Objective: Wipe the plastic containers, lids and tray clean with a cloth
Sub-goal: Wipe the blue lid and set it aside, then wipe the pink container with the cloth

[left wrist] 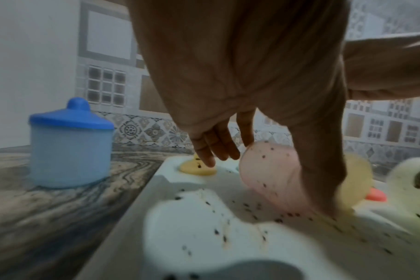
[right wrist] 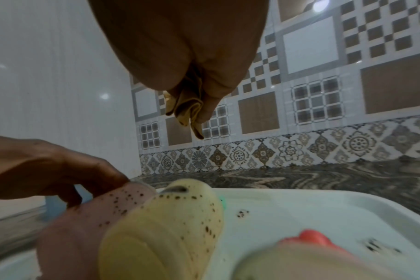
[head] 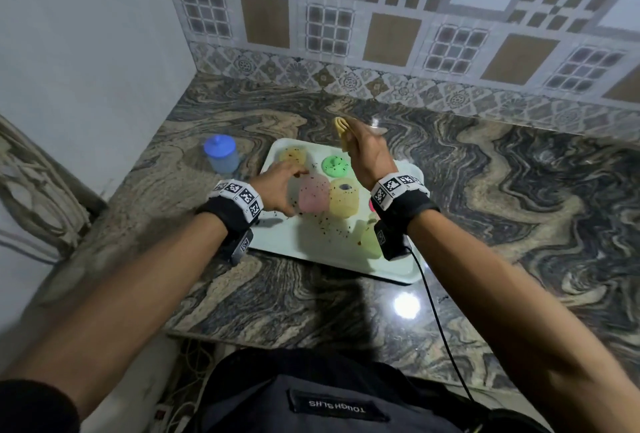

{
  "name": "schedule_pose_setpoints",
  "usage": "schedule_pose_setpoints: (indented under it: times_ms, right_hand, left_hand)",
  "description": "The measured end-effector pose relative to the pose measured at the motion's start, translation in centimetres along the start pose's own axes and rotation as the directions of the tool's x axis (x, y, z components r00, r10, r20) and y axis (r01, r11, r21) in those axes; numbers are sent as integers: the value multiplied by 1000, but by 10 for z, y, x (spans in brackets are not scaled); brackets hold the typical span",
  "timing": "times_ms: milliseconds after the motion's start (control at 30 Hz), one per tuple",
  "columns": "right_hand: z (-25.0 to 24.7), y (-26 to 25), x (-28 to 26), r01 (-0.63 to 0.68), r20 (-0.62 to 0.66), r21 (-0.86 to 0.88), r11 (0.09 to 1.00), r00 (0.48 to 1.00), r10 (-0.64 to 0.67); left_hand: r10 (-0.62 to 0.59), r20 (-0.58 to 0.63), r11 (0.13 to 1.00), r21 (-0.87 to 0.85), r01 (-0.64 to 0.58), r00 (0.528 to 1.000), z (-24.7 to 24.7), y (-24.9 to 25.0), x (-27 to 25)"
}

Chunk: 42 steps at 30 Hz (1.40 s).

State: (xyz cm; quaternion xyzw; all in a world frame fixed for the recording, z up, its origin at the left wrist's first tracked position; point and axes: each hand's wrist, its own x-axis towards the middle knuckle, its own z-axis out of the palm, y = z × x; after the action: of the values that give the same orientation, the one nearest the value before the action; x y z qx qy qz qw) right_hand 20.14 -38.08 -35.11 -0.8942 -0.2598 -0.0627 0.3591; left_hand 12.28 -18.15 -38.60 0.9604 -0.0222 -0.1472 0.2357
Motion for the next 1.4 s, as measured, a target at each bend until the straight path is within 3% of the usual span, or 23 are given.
schedule_pose_setpoints:
  times_ms: [67, 167, 267, 500, 667, 767, 933, 1000, 1100, 1167, 1267, 1400]
  right_hand:
    - [-2, 7, -10, -24, -4, 10, 1000, 1000, 24]
    - [0, 13, -26, -75, 20, 8, 997, 997, 75]
    - [0, 15, -40, -123, 26, 21, 992, 992, 122]
    - [3, -4, -63, -54, 27, 1, 999, 998, 54]
    - [22, -38, -63, 138, 27, -19, 990, 990, -137]
    - [30, -41, -57, 32, -56, 72, 997, 998, -28]
    - [26, -51, -49, -33, -139, 279, 960, 987, 74]
    - [25, -58, -47, -91, -160, 366, 926, 974, 160]
    - [25, -68, -44, -90, -165, 447, 890, 970, 181]
    - [26, -72, -40, -51, -200, 358, 932, 971, 130]
    - [23, -72, -36, 33, -277, 381, 924, 958, 80]
    - [12, -71, -30, 37, -254, 606, 795, 956, 149]
  left_hand:
    - [4, -20, 1000, -27, -5, 1000, 13, 2, -1]
    - [28, -153, 995, -90, -42, 988, 24, 2, 5]
    - [63, -182, 990, -113, -85, 981, 26, 7, 8]
    - [66, -324, 966, -218, -142, 944, 20, 17, 13]
    - [-30, -420, 804, -549, -228, 907, 3, 39, 10]
    - [-45, -440, 708, -648, -282, 897, -11, 41, 1]
    - [-42, -429, 607, -729, -318, 902, -23, 32, -10]
    - [-34, -432, 592, -735, -330, 901, -24, 28, -9]
    - [26, -450, 725, -606, -327, 892, -30, 32, -8]
    - [38, -484, 779, -533, -329, 874, -36, 38, -7]
    - [63, -529, 735, -549, -398, 846, -43, 44, -5]
    - [107, -528, 610, -634, -475, 843, -45, 45, -4]
